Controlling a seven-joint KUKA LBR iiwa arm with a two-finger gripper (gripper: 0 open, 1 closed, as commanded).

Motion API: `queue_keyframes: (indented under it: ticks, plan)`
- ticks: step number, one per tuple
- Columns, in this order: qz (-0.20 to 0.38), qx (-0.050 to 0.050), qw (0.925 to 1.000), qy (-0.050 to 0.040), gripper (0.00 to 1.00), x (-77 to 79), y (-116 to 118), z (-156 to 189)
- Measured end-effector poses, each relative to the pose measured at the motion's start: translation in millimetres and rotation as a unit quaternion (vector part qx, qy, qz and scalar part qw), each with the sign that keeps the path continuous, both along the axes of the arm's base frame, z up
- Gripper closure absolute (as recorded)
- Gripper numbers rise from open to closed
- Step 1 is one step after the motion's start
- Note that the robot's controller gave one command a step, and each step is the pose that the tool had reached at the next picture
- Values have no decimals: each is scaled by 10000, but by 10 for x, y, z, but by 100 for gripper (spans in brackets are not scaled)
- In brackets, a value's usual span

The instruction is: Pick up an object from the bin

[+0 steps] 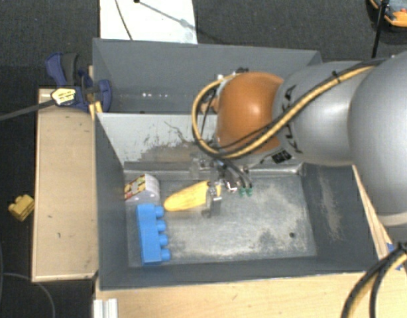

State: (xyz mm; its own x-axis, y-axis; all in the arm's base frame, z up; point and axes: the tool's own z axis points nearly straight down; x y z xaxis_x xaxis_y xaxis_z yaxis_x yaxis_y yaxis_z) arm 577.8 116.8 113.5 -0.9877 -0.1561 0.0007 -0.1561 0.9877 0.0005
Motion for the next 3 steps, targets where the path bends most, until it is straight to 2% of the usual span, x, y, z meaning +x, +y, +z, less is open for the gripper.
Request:
queue_keyframes:
  ticks: [1,2,3]
  plan:
    - [996,5,9950,-23,0,-92,69,-369]
    - [-588,6,9983,-23,100,98,93,-428]
    - [-591,7,9982,-23,100,98,93,-427]
